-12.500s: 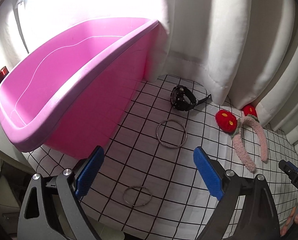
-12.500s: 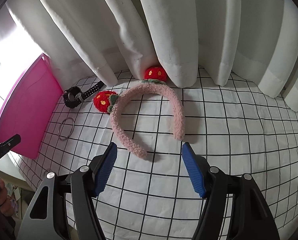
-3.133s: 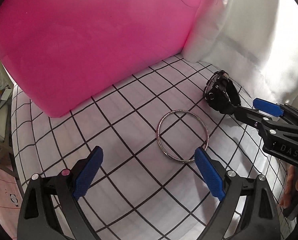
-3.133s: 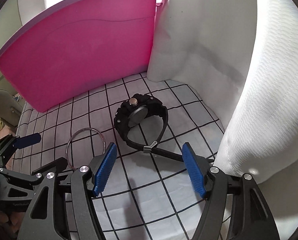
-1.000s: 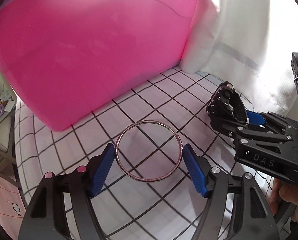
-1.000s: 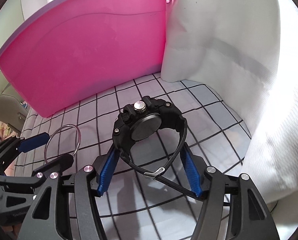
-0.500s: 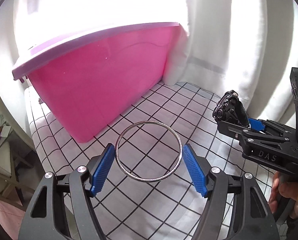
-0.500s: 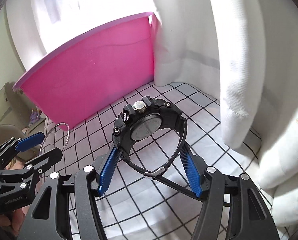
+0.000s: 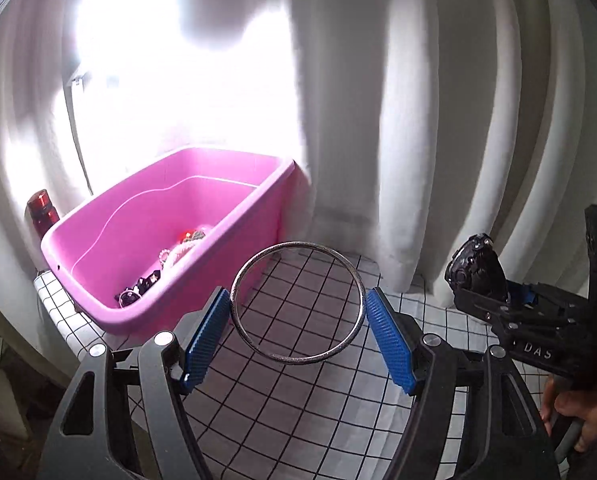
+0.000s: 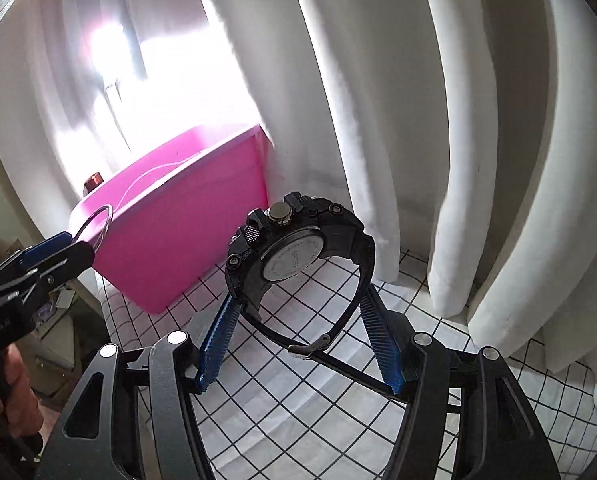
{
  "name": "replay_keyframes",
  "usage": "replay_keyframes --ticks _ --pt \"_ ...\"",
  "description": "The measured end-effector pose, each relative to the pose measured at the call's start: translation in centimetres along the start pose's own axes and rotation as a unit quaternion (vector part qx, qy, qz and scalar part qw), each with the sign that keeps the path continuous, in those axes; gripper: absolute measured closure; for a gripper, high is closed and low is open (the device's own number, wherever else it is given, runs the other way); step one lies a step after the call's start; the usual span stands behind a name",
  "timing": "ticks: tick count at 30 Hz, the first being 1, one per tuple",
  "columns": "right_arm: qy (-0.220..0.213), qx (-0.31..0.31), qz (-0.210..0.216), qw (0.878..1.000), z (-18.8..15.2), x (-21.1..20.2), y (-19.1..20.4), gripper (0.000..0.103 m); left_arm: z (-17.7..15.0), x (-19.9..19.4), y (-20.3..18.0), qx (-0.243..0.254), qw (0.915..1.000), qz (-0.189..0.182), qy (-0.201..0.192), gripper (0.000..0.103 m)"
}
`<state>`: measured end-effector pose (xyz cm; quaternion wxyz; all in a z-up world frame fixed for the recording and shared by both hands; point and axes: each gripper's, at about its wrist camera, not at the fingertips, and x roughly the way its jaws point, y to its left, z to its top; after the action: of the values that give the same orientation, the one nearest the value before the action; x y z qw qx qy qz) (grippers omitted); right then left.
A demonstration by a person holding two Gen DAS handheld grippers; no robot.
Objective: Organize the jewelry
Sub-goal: 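Carry the watch and bangle into the pink tub and open both grippers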
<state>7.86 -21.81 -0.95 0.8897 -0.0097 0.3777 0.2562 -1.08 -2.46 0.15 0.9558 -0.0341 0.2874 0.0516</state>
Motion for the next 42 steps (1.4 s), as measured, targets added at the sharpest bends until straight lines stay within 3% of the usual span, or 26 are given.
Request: replay_keyframes --ticks 10,19,33,42 --pt "-0.054 0.004 0.000 0.999 3.2 -1.6 6.6 0.043 4.8 -1.1 5.6 0.017 0.9984 0.015 -0.052 0.035" --pt "-0.071 -0.029 0.035 0.996 7.3 2.0 13.5 0.043 6.8 -0.5 11.4 0.012 0.9975 0.038 -0.059 0.035" --pt "-0.010 -0.051 0.071 0.996 12.4 12.4 21.1 0.043 8.8 6.7 22.1 -0.053 0.9940 0.096 -0.004 0.035" --pt "0.047 -0.042 0.056 0.996 13.1 17.7 22.4 0.043 8.7 10.8 23.8 -0.061 0.9921 0.101 0.044 0.034"
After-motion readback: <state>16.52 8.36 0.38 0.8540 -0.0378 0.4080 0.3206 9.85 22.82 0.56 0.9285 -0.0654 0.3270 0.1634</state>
